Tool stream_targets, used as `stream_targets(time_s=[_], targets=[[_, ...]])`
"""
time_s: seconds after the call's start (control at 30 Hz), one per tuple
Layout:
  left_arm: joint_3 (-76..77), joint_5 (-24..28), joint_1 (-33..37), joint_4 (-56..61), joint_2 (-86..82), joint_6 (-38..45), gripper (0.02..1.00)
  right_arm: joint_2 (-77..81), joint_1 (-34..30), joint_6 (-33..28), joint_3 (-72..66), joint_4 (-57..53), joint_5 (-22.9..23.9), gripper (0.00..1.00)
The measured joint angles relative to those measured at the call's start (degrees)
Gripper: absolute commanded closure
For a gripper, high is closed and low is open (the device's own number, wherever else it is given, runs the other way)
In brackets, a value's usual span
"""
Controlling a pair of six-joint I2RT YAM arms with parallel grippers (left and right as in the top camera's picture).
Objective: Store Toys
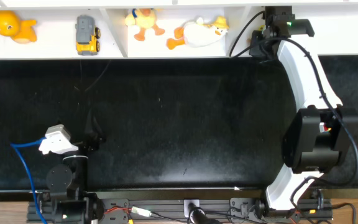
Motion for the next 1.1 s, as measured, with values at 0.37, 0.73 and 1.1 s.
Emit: stream_targets(time_s=[0.37,0.73,1.1], targets=[[0.0,0.0,0.0,0.0,0.0,0.0,0.020,0.0,0.0,0.0,0.2,2.5,0.0,0.956],[0.0,0.0,0.0,0.0,0.0,0.0,0.020,0.0,0.0,-1.3,0.2,5.0,0.0,0.956],[0.0,0.0,0.0,0.0,0.0,0.0,0.020,0.0,0.0,-4.3,0.2,5.7,0.0,0.954]])
